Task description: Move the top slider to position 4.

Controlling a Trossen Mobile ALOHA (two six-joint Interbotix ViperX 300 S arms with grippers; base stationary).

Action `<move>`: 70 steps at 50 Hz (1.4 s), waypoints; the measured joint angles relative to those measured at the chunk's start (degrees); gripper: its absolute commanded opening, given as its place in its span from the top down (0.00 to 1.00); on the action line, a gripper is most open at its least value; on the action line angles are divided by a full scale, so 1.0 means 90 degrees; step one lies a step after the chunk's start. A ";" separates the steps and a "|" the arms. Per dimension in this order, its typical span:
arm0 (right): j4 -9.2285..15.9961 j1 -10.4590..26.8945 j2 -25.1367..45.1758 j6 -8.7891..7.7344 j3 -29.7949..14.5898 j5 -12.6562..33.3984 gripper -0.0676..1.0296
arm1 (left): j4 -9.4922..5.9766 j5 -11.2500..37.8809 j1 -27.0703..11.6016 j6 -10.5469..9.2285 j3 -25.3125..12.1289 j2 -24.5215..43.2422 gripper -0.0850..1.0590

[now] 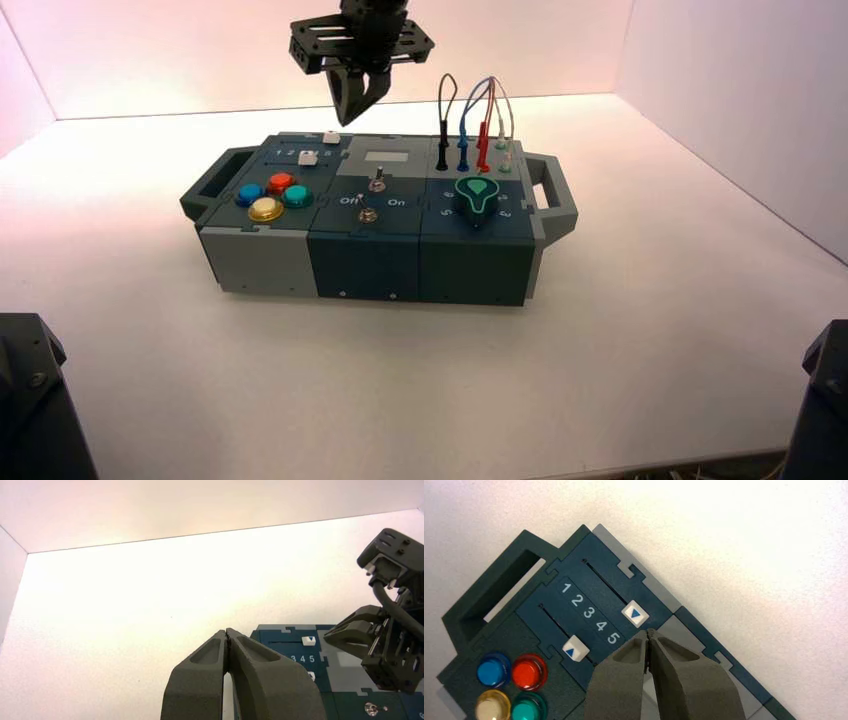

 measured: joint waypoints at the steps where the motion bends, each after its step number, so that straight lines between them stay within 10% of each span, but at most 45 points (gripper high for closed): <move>1: 0.0010 0.0000 0.0000 0.0000 -0.0010 0.0000 0.96 | -0.0010 0.0000 0.0000 0.0000 0.0010 0.0000 0.95; 70: -0.0195 0.0166 0.0557 0.0000 -0.0693 0.0547 0.96 | -0.0010 -0.0010 0.0000 0.0000 0.0000 0.0000 0.95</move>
